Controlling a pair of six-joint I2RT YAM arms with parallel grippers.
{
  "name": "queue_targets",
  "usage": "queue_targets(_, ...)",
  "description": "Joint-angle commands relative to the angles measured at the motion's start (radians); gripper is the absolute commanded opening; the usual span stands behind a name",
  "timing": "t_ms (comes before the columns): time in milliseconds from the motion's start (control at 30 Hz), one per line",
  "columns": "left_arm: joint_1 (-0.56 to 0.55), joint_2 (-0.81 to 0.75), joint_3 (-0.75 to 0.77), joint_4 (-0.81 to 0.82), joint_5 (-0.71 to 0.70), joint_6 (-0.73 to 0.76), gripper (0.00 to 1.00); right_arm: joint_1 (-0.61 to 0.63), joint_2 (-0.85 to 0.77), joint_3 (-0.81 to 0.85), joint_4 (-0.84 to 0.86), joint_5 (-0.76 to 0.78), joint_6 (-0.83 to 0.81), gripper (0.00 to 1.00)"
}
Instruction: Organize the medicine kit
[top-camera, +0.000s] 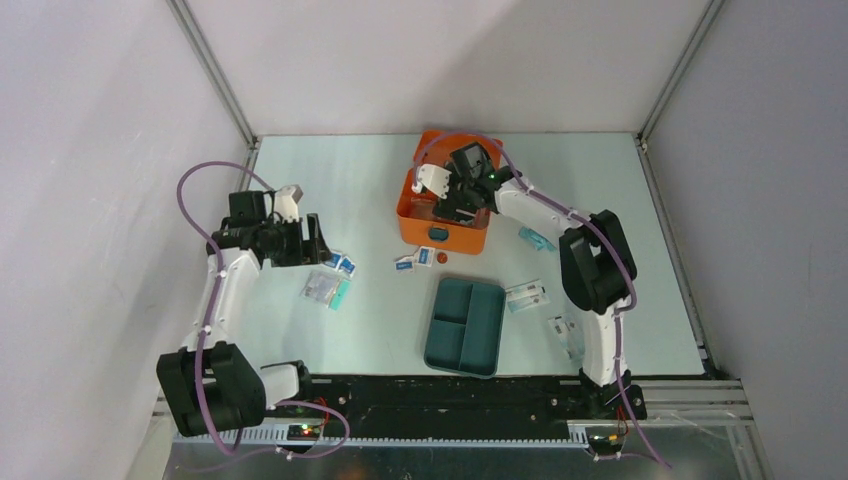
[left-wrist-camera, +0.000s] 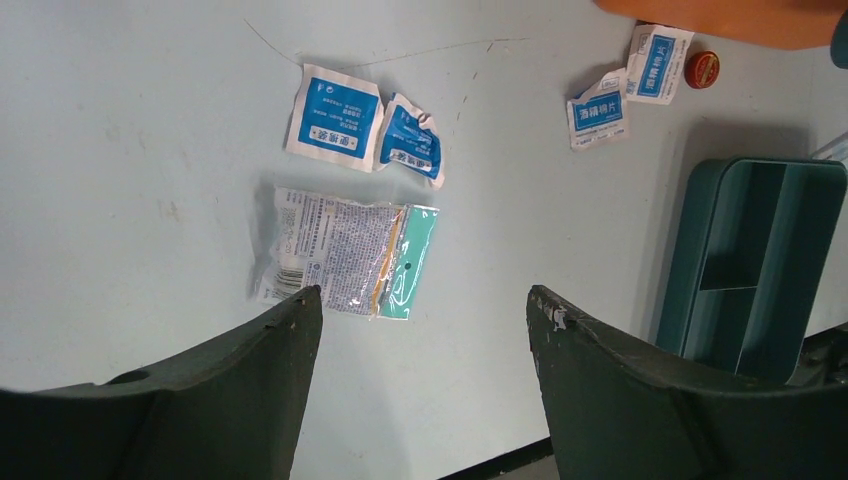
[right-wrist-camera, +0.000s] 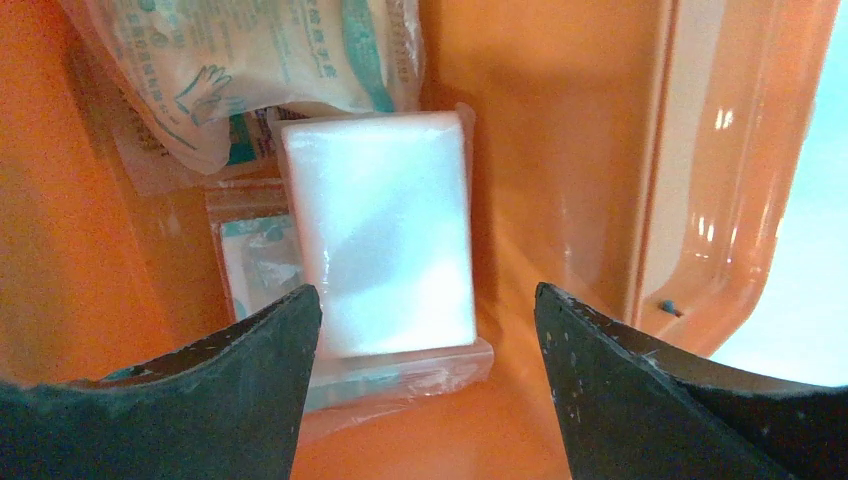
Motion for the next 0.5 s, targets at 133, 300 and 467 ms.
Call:
queue_targets(133,0.011,-0.043,-0.009,0.01,0.029,0.006,0.8,0.004,-0.073,-0.019,0.053,0.002,0.036,0.81)
queue_targets(300,0.01,-0.038,-0.007,0.012,0.043,0.007,0.8,0.001,-0.183,-0.032,0.034,-0.02,0.127,0.8)
queue_targets(467,0.003,-0.007,0.031,0.018,0.083,0.0,0.78,-0.026,-0.375,-0.067,0.033,-0.049,0.275,0.81)
